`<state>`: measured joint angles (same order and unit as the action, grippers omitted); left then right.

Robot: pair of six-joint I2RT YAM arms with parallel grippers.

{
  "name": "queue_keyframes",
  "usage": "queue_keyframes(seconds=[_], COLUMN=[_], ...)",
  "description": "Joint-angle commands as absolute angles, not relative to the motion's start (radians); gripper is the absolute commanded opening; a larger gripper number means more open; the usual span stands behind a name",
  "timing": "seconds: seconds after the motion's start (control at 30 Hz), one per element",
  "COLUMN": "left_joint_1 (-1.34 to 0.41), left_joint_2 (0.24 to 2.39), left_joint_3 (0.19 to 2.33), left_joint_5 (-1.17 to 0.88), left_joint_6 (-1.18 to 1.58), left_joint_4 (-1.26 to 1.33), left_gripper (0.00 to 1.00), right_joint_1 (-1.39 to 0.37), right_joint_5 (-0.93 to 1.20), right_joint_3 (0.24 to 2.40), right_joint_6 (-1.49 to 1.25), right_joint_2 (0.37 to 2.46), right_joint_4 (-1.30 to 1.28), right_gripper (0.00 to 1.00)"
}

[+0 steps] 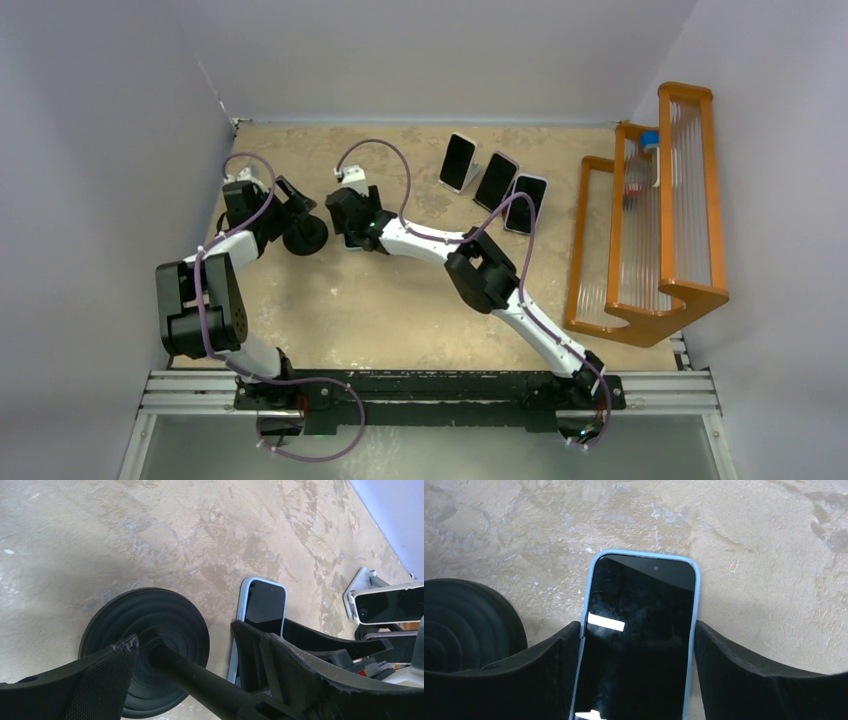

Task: Place the phone on the phone stand
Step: Move the phone to the center of the board.

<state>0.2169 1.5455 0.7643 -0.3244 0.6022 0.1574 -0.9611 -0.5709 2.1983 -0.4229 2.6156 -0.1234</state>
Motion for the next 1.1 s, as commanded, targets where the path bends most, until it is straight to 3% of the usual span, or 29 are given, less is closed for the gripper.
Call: queue_keyframes(seconds=[0.0,0.17,0.7,1.07], left_joint_1=[0.222,0.222,0.014,-0.177], left_joint_2=[1.586,1.633,1.656,1.824], left_joint_3=[0.815,0.824,0.885,1.036], left_joint_5=[-0.383,-0.465,-0.566,-0.511], left_joint_6=[0.608,0.651,0.757,0.801], left_joint_4=[0.201,0.238,0.268,0.302], left_gripper=[0.88,0.85,0.82,0.82], right_joint_1=[-0.968,-0.957,-0.856,-0.851], right_joint_5=[-0.580,-0.566,-0.562,-0.575], right_joint_3=[2.067,1.913,1.184,0.958], right_joint_6=[-0.387,-0.396,-0.429,-0.629], right_joint_2=[2.584,2.508,1.996,1.798], right_joint_4=[-0.194,-0.185,0.031,0.055], right_gripper=[0.63,0.52,0.52,0.50])
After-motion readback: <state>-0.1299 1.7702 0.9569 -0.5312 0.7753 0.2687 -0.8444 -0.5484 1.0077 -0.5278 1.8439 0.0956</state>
